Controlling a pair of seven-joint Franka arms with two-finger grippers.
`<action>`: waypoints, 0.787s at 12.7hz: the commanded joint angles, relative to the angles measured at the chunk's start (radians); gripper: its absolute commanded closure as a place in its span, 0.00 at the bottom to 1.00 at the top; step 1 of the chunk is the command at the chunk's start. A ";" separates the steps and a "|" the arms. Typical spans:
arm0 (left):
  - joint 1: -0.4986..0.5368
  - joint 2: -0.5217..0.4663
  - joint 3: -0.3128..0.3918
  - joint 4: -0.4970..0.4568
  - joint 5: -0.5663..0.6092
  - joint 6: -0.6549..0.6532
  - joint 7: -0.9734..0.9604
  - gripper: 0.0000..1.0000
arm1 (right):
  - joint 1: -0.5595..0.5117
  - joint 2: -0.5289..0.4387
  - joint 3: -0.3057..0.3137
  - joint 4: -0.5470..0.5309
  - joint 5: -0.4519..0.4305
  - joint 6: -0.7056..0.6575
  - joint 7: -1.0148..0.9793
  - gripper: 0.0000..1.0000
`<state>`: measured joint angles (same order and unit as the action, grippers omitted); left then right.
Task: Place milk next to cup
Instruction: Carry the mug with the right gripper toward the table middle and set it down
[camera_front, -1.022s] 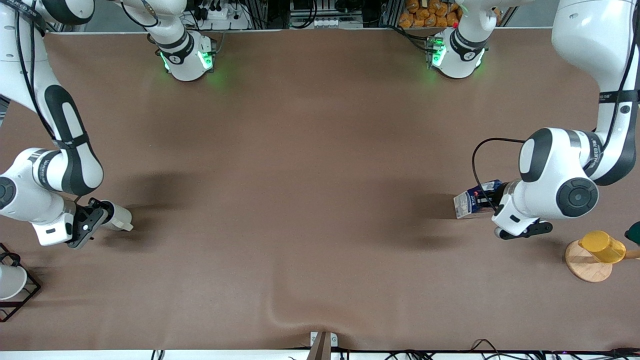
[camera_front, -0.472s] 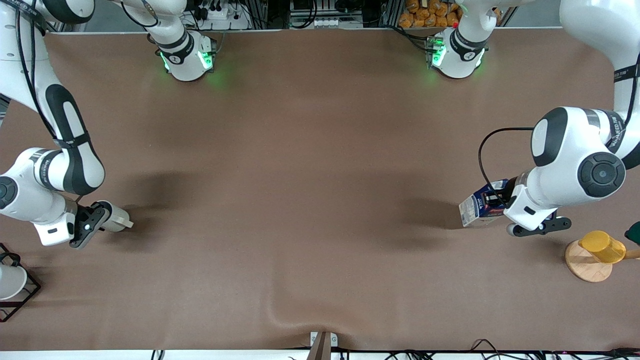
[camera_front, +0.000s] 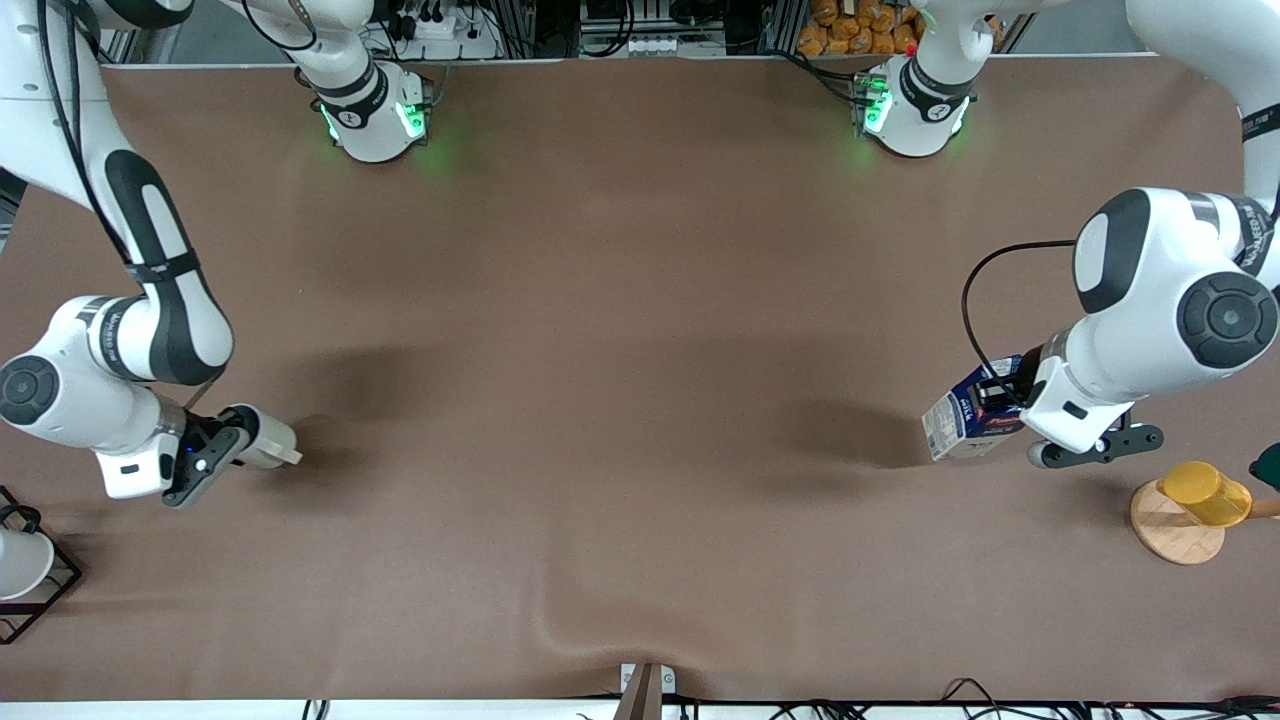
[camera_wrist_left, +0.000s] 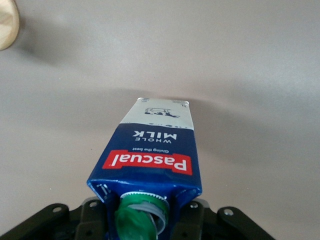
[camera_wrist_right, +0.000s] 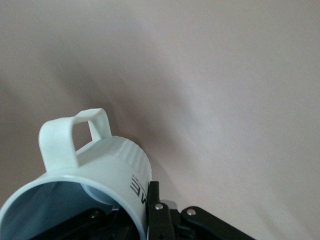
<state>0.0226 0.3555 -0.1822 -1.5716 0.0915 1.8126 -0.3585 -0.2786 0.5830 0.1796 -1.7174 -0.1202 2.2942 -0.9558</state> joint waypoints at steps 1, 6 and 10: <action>0.002 -0.036 -0.005 -0.010 0.010 -0.021 -0.022 0.52 | 0.009 -0.034 0.073 -0.007 0.008 -0.030 0.208 1.00; -0.007 -0.064 -0.020 -0.010 0.014 -0.079 -0.023 0.52 | 0.214 -0.029 0.100 0.024 -0.005 -0.028 0.677 1.00; -0.009 -0.062 -0.042 -0.010 0.010 -0.084 -0.028 0.52 | 0.390 0.009 0.090 0.090 -0.013 -0.027 1.033 1.00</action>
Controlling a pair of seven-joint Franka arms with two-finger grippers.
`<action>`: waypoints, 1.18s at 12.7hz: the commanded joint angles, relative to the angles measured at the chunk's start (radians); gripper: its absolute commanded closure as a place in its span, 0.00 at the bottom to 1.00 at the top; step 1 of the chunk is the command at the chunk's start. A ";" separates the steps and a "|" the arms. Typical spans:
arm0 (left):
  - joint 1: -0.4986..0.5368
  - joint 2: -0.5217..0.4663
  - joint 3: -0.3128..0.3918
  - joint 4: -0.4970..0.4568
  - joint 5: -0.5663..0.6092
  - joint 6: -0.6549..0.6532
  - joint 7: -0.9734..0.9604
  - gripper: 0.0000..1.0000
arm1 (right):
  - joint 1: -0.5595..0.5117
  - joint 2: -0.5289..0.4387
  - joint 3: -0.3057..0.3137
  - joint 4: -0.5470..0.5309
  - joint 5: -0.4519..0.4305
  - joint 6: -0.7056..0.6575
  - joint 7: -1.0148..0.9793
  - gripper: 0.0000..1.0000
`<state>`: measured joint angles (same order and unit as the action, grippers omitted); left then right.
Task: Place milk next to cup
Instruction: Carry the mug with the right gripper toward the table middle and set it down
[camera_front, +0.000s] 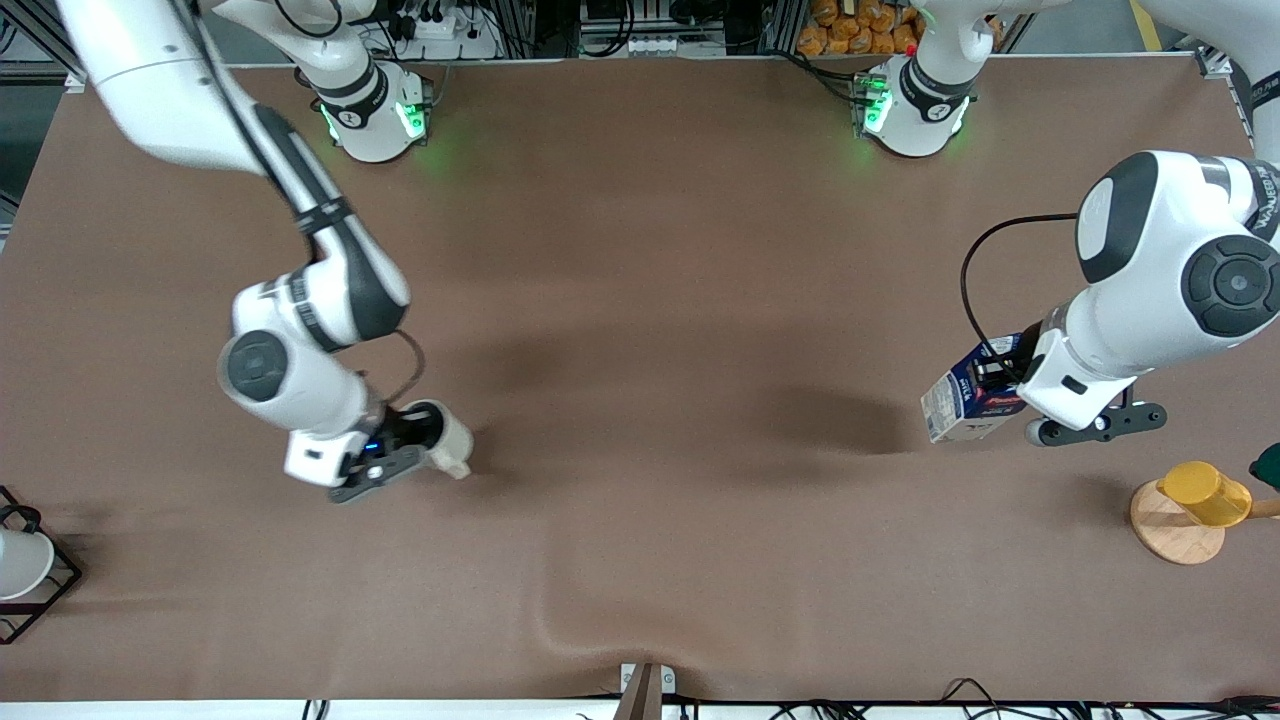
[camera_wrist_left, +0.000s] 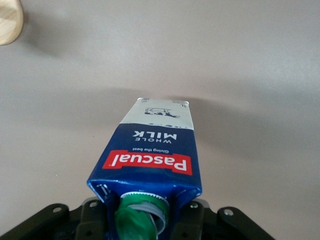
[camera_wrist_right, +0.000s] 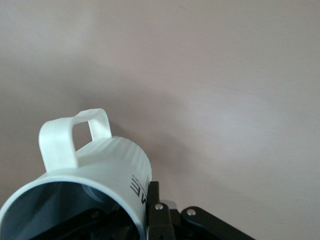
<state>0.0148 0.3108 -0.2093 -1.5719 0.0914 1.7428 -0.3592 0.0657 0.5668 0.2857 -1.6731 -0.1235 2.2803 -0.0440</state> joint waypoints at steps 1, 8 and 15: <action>-0.001 -0.018 -0.015 -0.010 0.011 -0.014 -0.029 0.53 | 0.084 0.041 -0.016 0.059 -0.022 -0.013 0.194 1.00; 0.007 -0.015 -0.015 -0.004 0.021 -0.012 -0.029 0.52 | 0.331 0.206 -0.017 0.217 -0.117 -0.013 0.840 1.00; -0.010 -0.012 -0.041 0.000 0.008 -0.006 -0.085 0.52 | 0.453 0.216 -0.079 0.282 -0.134 -0.098 0.923 0.00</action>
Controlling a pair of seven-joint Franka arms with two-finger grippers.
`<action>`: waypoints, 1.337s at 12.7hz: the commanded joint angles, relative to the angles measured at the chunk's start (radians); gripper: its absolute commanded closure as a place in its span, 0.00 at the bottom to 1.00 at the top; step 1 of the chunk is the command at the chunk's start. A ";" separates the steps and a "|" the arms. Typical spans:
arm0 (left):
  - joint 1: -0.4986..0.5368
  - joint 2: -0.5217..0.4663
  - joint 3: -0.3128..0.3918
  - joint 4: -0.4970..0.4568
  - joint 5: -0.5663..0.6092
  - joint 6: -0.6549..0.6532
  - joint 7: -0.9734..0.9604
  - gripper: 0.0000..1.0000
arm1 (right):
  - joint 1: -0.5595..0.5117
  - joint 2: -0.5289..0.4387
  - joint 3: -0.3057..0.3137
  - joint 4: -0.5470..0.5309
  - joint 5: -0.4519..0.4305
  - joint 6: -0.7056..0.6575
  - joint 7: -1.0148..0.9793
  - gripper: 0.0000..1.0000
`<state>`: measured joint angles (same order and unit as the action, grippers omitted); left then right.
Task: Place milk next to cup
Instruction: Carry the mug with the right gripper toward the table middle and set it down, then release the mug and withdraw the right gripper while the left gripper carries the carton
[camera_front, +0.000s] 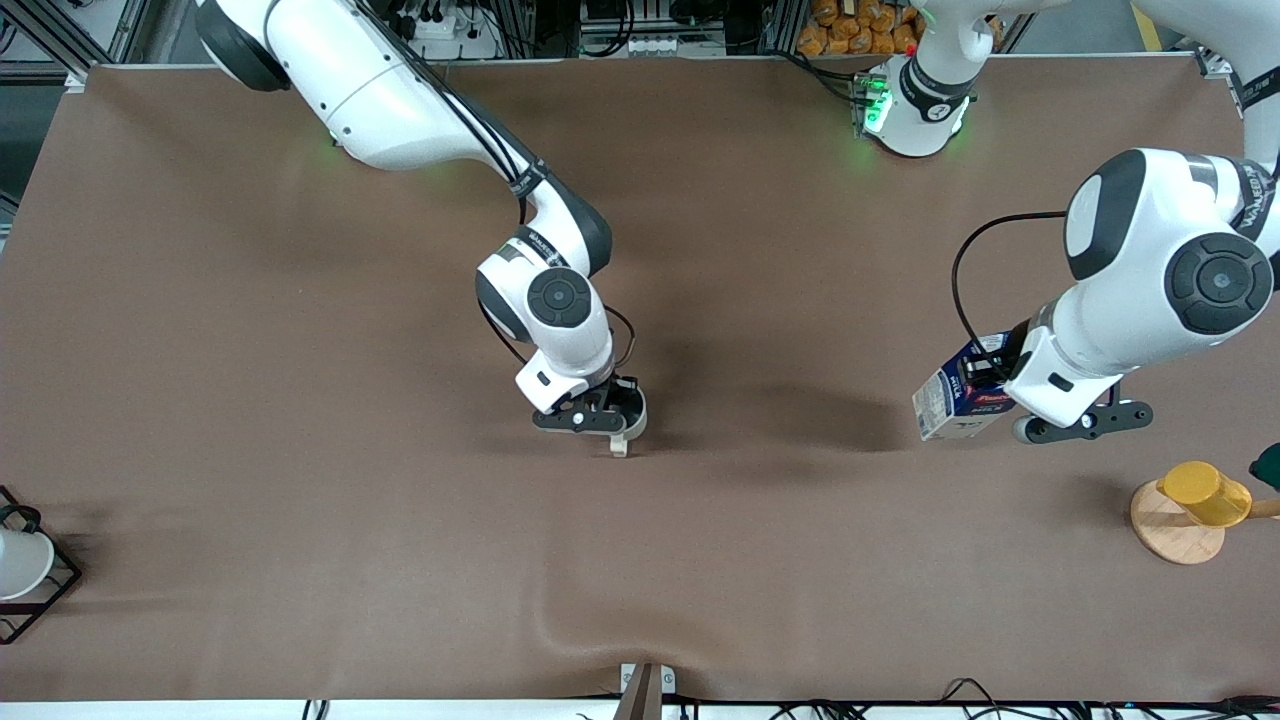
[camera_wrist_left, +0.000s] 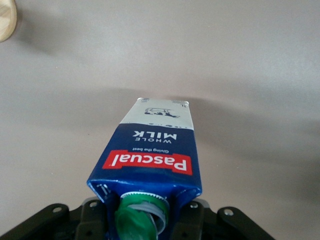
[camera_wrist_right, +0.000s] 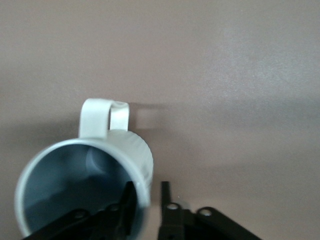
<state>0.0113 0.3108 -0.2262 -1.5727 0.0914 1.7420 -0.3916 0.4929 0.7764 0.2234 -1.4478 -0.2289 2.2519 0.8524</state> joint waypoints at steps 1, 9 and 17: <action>-0.007 -0.013 -0.036 0.000 0.008 -0.006 -0.074 0.52 | 0.029 0.001 -0.015 0.098 -0.029 -0.153 0.027 0.00; -0.011 -0.003 -0.272 -0.003 0.007 -0.056 -0.398 0.52 | -0.111 -0.227 -0.007 0.115 0.029 -0.385 -0.098 0.00; -0.234 0.123 -0.321 0.037 0.011 0.111 -0.612 0.53 | -0.503 -0.403 -0.010 -0.118 0.029 -0.448 -0.801 0.00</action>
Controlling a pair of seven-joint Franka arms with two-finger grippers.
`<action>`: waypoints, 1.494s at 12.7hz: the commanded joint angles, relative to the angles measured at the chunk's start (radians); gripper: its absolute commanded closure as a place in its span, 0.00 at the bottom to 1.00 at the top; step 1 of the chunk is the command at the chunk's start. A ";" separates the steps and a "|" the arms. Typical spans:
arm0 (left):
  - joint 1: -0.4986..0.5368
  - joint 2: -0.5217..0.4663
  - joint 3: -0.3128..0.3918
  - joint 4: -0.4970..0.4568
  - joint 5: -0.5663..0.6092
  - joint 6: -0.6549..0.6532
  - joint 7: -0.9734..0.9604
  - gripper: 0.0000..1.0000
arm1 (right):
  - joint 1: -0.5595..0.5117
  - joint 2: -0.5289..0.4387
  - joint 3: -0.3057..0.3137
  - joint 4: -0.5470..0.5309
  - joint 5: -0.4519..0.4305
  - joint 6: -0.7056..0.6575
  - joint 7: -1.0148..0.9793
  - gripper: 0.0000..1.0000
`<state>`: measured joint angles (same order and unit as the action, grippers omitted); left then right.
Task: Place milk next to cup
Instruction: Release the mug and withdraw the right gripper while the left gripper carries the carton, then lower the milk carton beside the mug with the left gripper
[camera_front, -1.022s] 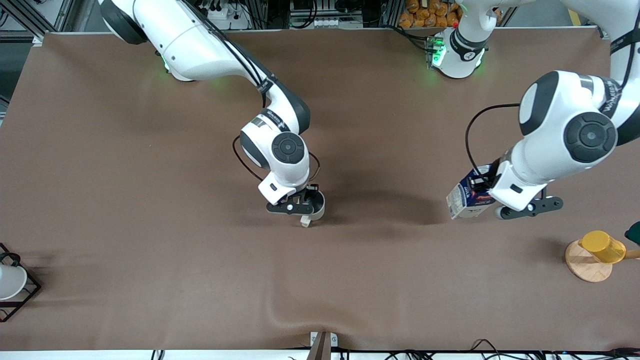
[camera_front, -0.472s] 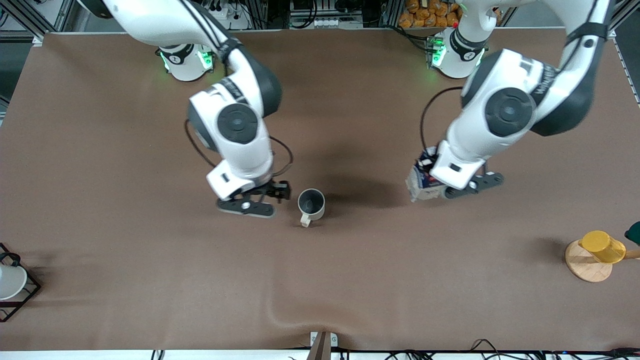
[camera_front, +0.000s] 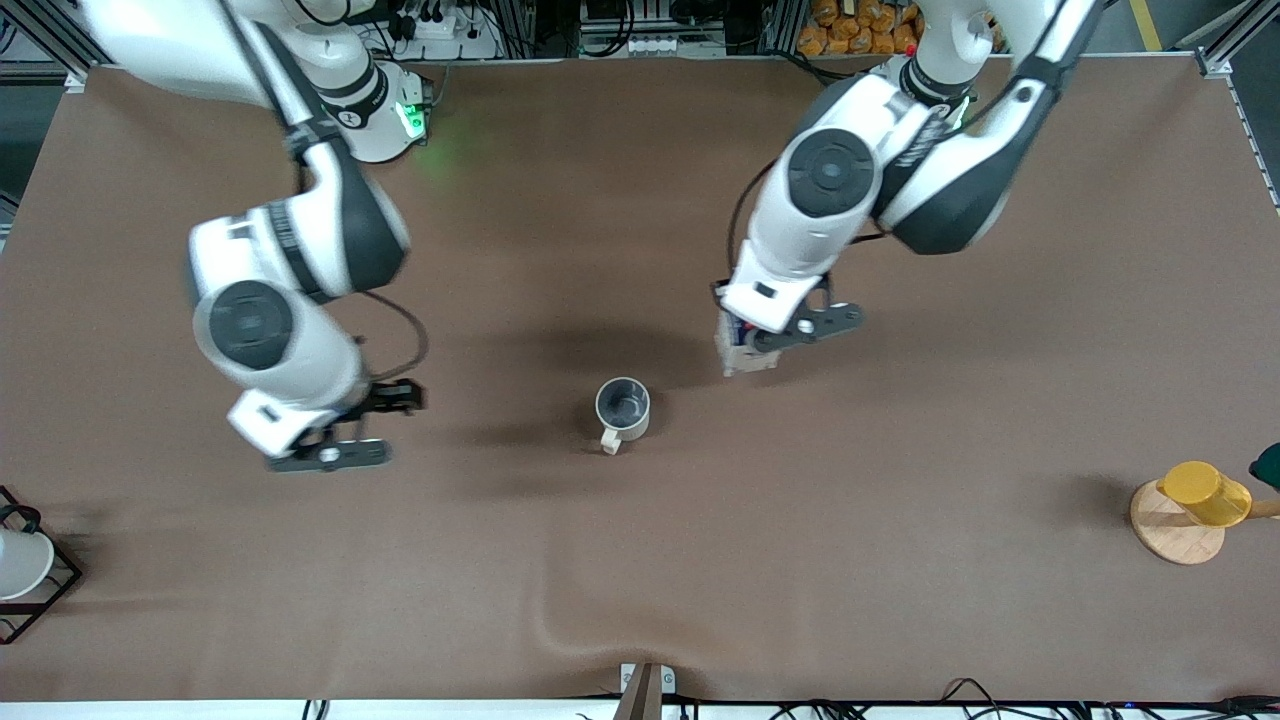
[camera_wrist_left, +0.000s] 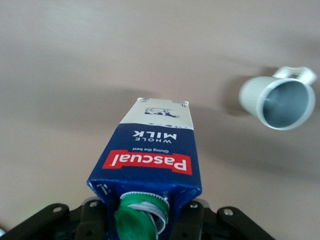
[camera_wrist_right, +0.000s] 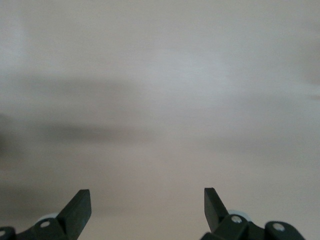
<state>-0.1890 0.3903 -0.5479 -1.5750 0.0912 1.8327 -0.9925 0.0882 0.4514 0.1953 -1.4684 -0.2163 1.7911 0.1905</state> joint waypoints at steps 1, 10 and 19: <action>-0.071 0.080 0.002 0.071 0.019 0.013 0.009 0.52 | -0.141 -0.098 0.018 -0.119 0.017 0.011 -0.205 0.00; -0.378 0.272 0.188 0.279 0.027 0.007 0.055 0.52 | -0.256 -0.370 -0.032 -0.204 0.080 -0.134 -0.398 0.00; -0.425 0.315 0.240 0.283 0.024 0.096 0.032 0.52 | -0.130 -0.416 -0.186 0.002 0.166 -0.383 -0.276 0.00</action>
<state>-0.6024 0.6832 -0.3157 -1.3218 0.0923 1.9245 -0.9440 -0.0640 0.0340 0.0262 -1.4936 -0.0697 1.4508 -0.1133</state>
